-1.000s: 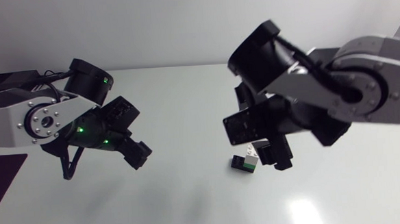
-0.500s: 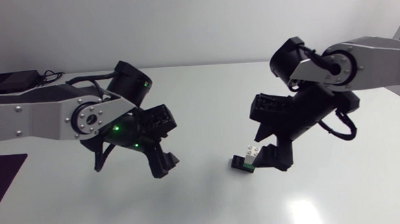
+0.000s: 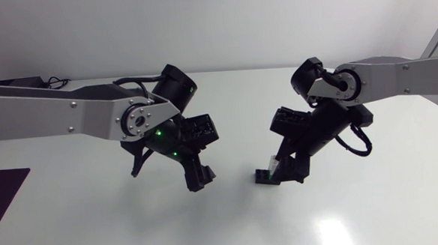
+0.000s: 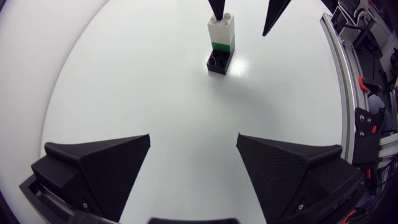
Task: Separate the duplo bricks
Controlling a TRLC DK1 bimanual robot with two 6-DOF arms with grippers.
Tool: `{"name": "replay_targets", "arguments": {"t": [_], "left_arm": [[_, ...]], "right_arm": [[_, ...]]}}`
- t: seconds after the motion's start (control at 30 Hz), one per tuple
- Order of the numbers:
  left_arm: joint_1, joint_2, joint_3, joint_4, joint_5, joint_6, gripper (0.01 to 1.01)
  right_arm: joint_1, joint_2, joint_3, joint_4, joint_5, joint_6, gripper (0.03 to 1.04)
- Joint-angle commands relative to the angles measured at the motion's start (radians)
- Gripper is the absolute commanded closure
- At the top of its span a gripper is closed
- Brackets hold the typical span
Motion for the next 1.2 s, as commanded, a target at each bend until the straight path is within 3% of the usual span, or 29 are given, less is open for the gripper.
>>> {"name": "replay_targets", "arguments": {"t": [0.0,0.4,0.57,0.8,1.17], "left_arm": [[0.0,0.03,0.028,-0.008,0.017,0.034,0.056],[0.013,0.024,0.039,-0.008,0.023,0.045,0.056],[0.014,0.027,0.045,-0.005,0.029,0.059,0.056],[-0.01,0.05,0.061,0.062,0.04,0.062,0.056],[-0.043,0.107,0.113,0.074,0.04,0.065,0.057]], "right_arm": [[-0.009,0.009,-0.01,-0.017,-0.006,0.02,0.19],[0.036,-0.08,0.039,-0.058,0.003,0.015,0.18],[-0.032,-0.058,0.035,-0.02,0.032,-0.092,0.18],[-0.055,-0.037,-0.047,0.091,0.069,-0.221,0.18],[-0.04,0.035,-0.082,0.151,0.075,-0.256,0.2]]}}
